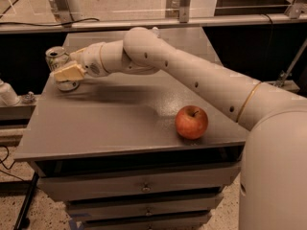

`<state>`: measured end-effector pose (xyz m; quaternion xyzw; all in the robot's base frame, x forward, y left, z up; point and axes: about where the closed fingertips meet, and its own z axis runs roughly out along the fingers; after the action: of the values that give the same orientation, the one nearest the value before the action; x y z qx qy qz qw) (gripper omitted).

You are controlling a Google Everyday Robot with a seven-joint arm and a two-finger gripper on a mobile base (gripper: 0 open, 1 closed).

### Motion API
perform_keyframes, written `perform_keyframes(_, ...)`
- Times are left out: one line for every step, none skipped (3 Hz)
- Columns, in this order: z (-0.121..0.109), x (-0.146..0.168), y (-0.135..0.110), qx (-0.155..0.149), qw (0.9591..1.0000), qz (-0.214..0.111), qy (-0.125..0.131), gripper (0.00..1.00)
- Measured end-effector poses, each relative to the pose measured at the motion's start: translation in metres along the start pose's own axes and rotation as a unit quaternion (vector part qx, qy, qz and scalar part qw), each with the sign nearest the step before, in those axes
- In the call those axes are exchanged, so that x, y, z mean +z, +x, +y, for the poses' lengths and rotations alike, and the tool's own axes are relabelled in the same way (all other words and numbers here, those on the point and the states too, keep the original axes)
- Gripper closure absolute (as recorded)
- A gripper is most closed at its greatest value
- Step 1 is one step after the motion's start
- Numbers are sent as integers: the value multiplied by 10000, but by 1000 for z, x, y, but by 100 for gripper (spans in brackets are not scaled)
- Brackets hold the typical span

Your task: Knock 7up can over

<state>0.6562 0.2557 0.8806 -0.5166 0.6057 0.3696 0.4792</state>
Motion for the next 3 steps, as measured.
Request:
perform_keyframes(-1, -7, 4, 32, 10000, 47, 21, 64)
perform_keyframes(-10, -38, 4, -93, 9995, 276, 94, 87)
perform_keyframes(-21, -83, -2, -392, 9967, 698, 100, 100)
